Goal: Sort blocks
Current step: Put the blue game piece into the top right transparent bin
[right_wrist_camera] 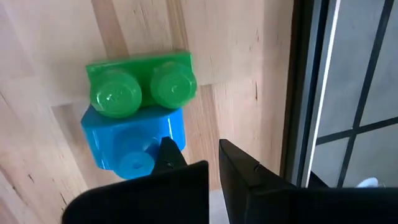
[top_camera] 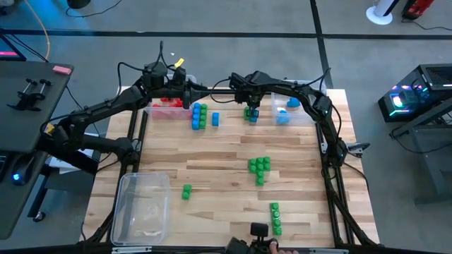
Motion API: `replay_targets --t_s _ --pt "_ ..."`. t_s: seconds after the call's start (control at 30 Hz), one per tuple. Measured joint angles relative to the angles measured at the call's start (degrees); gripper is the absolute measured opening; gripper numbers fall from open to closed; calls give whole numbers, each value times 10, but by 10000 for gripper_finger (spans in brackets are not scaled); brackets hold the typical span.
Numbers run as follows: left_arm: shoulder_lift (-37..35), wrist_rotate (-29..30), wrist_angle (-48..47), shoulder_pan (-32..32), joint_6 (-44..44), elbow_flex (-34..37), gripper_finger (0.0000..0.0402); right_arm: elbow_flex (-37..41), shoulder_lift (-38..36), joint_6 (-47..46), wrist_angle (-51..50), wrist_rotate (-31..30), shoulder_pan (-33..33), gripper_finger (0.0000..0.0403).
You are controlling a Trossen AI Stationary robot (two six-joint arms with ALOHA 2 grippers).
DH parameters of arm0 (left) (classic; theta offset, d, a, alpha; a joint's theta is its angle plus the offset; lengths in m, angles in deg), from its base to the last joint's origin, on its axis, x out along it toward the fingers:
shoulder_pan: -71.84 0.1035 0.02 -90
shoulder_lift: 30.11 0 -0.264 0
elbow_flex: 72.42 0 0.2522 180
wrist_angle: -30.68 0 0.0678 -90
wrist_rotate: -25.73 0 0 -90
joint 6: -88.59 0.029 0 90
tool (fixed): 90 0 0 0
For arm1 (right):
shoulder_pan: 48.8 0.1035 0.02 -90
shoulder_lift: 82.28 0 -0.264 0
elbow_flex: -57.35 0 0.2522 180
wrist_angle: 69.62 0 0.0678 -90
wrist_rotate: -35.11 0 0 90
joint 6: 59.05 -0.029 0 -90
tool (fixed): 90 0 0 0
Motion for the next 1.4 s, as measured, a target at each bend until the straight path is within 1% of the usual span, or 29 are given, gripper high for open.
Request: replay_targets --t_s 0.17,0.27,0.5,0.63,0.73,0.87,1.13,1.3,1.4 --pt "0 0 -13 0 2 0 184 0 0 1 -26 3 4 0" --pt "0 0 -27 0 9 0 184 0 0 -1 -31 26 11 0" --pt "0 0 -46 0 10 0 184 0 0 -15 -58 46 39 0" --pt "0 0 -47 0 10 0 184 0 0 -37 -74 55 55 0" --pt "0 0 -54 0 10 0 184 0 0 -51 -76 81 68 0" --pt "0 0 -69 0 11 0 184 0 0 -68 -77 90 90 0" --pt "0 0 -87 -8 25 0 184 0 0 -75 -85 151 144 0" --pt "0 0 -87 -18 31 0 184 -1 -1 -62 -65 152 174 0" --pt "0 0 -87 -21 38 0 184 -2 -15 -71 -64 144 175 0"
